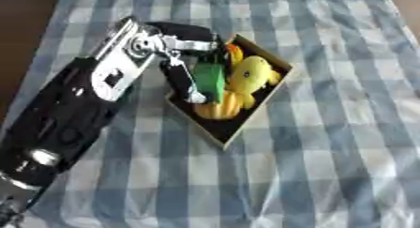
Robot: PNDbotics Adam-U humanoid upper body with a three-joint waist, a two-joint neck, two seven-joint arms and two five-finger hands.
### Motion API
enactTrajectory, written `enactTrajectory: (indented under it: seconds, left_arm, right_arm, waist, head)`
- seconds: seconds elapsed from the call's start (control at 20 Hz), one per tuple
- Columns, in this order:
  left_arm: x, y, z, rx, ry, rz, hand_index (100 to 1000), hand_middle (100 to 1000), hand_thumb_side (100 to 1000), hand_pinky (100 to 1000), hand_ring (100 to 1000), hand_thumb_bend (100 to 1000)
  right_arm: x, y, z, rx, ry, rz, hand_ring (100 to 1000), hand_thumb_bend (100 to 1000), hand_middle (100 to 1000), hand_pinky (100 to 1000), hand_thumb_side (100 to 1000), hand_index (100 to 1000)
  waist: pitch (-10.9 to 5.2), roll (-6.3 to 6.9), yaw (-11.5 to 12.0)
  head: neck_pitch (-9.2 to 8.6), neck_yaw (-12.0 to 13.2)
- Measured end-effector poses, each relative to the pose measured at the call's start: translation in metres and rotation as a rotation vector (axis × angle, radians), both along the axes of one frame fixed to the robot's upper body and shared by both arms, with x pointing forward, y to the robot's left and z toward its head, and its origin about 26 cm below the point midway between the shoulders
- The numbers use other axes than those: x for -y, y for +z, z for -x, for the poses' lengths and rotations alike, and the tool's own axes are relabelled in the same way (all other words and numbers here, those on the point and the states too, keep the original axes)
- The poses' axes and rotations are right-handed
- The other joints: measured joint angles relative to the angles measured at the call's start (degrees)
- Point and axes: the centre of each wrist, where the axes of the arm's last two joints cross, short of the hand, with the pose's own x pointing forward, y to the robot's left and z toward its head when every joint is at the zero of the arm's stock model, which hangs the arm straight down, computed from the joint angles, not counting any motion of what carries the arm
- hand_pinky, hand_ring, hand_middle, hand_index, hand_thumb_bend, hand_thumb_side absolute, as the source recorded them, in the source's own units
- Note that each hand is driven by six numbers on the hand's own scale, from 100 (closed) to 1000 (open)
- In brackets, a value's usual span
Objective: Pick up objects on the table and place them in the box.
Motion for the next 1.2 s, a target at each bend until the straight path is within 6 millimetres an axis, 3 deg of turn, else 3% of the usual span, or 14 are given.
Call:
enactTrajectory:
  seconds: [0.15, 0.25, 0.3, 0.35, 0.65, 0.8, 1.0, 1.15, 1.2]
  left_arm:
    - [-0.001, -0.005, -0.002, 0.008, -0.004, -0.008, 845, 665, 135, 763, 772, 375]
    - [-0.002, -0.01, -0.004, 0.001, -0.002, -0.022, 845, 665, 135, 763, 772, 375]
    - [-0.002, -0.011, -0.004, 0.0, -0.003, -0.027, 875, 735, 209, 804, 820, 423]
    - [-0.002, -0.012, -0.005, 0.001, -0.005, -0.032, 920, 804, 433, 867, 876, 526]
    - [-0.001, -0.01, -0.002, 0.044, -0.016, -0.052, 962, 851, 612, 928, 921, 559]
    - [-0.005, 0.004, 0.003, 0.097, -0.027, -0.006, 961, 847, 626, 928, 922, 546]
    - [-0.016, 0.032, 0.015, 0.157, -0.027, 0.114, 953, 829, 606, 904, 910, 465]
    - [-0.027, 0.056, 0.026, 0.194, -0.007, 0.255, 885, 763, 479, 827, 858, 185]
    - [-0.034, 0.064, 0.03, 0.21, 0.01, 0.323, 870, 749, 465, 813, 847, 145]
  right_arm:
    - [0.0, -0.002, 0.0, -0.005, -0.002, -0.004, 957, 100, 739, 886, 598, 841]
    - [0.0, -0.002, 0.0, -0.005, -0.004, -0.005, 957, 100, 739, 886, 598, 841]
    - [0.0, -0.002, 0.0, -0.005, -0.004, -0.006, 957, 100, 739, 886, 599, 840]
    - [0.0, -0.002, 0.0, -0.005, -0.004, -0.006, 957, 100, 739, 886, 599, 841]
    - [0.002, -0.004, 0.0, -0.016, -0.01, -0.007, 958, 100, 738, 885, 600, 840]
    - [0.002, -0.004, 0.001, -0.016, -0.013, -0.009, 958, 100, 738, 885, 602, 840]
    - [0.003, -0.004, 0.001, -0.015, -0.016, -0.012, 957, 100, 738, 885, 603, 839]
    - [0.004, -0.003, 0.001, -0.01, -0.02, -0.015, 956, 100, 739, 885, 602, 839]
    - [0.004, -0.003, 0.001, -0.008, -0.02, -0.016, 956, 100, 739, 885, 602, 839]
  waist:
    - [0.0, 0.0, -0.01]
    - [0.0, 0.0, -0.01]
    - [0.0, 0.0, -0.01]
    - [0.0, 0.0, -0.01]
    - [0.0, 0.0, 0.02]
    - [0.0, 0.0, 0.06]
    - [0.0, 0.0, 0.17]
    - [0.0, 0.0, 0.41]
    - [-0.01, 0.0, 0.5]
  head:
    - [0.0, 0.0]
    - [0.0, 0.0]
    - [0.0, 0.0]
    - [0.0, 0.0]
    - [0.0, 0.0]
    - [0.0, -0.07]
    - [0.0, -0.24]
    - [0.0, -0.36]
    - [0.0, -0.41]
